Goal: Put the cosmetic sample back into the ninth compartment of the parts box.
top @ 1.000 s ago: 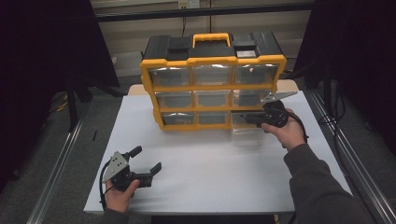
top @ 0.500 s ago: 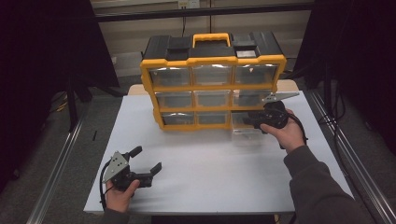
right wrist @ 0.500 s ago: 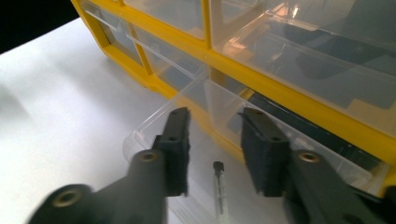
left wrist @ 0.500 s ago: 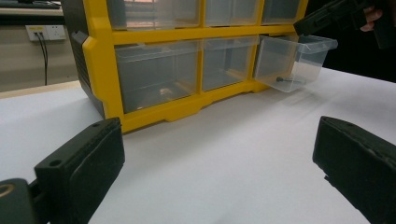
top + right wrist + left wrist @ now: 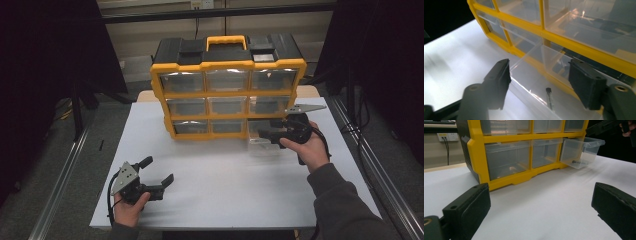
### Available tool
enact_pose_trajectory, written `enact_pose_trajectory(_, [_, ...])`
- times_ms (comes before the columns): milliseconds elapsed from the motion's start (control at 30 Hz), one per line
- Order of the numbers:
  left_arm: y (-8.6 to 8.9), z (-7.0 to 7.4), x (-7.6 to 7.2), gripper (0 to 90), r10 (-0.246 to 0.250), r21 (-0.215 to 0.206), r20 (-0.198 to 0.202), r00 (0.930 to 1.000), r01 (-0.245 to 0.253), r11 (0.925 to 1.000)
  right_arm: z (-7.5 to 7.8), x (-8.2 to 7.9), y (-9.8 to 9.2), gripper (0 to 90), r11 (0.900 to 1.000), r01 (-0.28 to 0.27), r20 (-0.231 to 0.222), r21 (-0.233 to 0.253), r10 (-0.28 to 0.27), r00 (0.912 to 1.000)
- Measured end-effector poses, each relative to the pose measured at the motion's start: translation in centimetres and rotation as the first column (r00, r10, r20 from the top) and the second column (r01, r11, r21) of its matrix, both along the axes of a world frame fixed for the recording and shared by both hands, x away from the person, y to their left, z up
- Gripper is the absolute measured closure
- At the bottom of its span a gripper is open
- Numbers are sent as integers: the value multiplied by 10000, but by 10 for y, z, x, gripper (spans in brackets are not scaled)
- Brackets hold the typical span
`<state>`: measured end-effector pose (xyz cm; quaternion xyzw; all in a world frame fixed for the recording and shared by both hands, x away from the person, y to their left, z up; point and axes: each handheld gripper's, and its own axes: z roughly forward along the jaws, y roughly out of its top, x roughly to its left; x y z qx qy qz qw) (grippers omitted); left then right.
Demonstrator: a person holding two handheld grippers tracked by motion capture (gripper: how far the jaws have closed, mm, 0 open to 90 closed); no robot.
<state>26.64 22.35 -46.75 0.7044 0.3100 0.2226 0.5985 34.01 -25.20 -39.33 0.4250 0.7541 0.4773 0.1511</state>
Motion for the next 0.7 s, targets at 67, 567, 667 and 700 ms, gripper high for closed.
enact_pose_trajectory(67, [0, 0, 0, 24, -9, 24, 6, 10000, 9, 10000, -1, -4, 0, 274, 9999, -63, 76, 86, 62, 10000])
enact_pose_trajectory(567, [0, 0, 0, 23, -22, 111, 12, 10000, 22, 9999, -7, -35, -6, 118, 9983, -45, 693, 588, 4, 9976])
enact_pose_trajectory(667, [0, 0, 0, 23, -2, 99, 0, 10000, 2, 10000, -10, -42, -10, 106, 9976, 18, 779, 696, -72, 9969])
enact_pose_trajectory(700, [0, 0, 0, 23, 16, 60, -10, 10000, -16, 10000, -11, -43, -11, 104, 9972, 12, 823, 742, -73, 9966])
